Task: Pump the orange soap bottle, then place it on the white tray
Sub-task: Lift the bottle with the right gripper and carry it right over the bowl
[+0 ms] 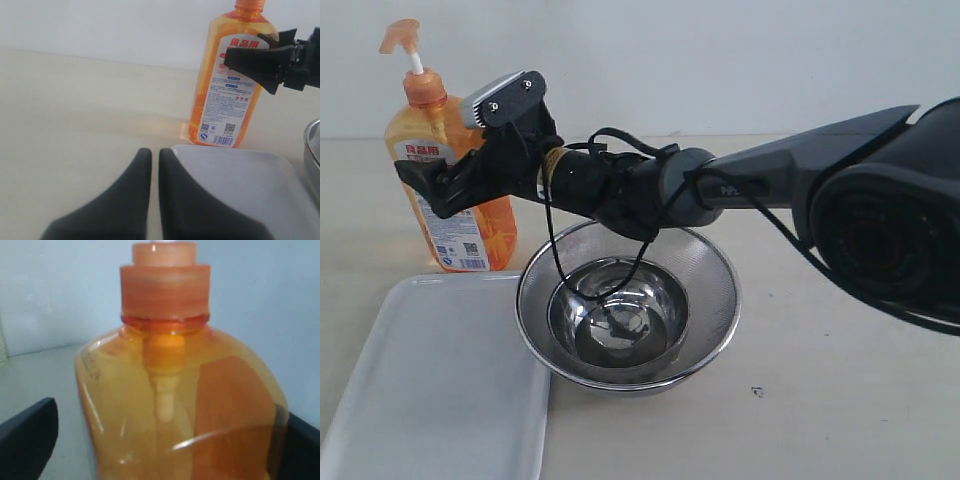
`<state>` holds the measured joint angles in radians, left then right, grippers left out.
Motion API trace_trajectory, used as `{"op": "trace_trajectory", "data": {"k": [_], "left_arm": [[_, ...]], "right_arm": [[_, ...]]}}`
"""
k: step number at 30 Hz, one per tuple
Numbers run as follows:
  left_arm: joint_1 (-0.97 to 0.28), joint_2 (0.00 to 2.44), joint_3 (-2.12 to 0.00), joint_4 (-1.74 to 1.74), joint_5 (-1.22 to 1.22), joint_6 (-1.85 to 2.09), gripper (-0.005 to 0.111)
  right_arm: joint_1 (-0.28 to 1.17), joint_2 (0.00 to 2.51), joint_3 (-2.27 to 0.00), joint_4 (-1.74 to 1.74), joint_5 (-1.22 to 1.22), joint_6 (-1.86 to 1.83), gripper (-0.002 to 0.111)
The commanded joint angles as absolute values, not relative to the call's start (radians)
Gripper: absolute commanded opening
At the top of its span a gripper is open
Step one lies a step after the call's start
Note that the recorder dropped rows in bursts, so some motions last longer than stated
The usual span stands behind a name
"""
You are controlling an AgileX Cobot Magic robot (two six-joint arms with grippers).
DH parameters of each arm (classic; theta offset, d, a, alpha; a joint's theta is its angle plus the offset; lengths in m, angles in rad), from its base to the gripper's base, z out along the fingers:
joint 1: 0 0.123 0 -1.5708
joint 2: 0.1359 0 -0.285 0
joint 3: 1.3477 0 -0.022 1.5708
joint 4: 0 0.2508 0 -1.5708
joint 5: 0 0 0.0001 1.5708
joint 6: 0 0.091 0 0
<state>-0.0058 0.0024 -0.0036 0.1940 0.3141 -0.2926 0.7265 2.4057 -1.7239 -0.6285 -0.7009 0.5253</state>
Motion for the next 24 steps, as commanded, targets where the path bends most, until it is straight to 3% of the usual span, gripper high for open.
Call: {"op": "trace_trajectory", "data": {"k": [1,7,9,11,19,24], "left_arm": [[-0.01,0.0,0.0,0.198,0.315,-0.296,0.005],[-0.01,0.0,0.0,0.198,0.315,-0.296,0.005],[-0.01,0.0,0.0,0.198,0.315,-0.296,0.005],[-0.01,0.0,0.0,0.198,0.315,-0.296,0.005],[-0.01,0.0,0.0,0.198,0.315,-0.296,0.005],[-0.01,0.0,0.0,0.198,0.315,-0.296,0.005]], "right_arm": [[0.729,2.431,-1.76,-0.604,-0.728,0.526,0.095],[0.729,2.435,-1.76,-0.582,-0.727,0.526,0.094],[0.731,2.435,-1.76,-0.582,-0.727,0.526,0.089],[0.733,2.435,-1.76,-0.582,-0.727,0.526,0.076],[0.739,2.442,-1.758,-0.582,-0.722,0.542,0.0],[0.737,2.421,-1.758,-0.584,-0.75,0.432,0.0]]}}
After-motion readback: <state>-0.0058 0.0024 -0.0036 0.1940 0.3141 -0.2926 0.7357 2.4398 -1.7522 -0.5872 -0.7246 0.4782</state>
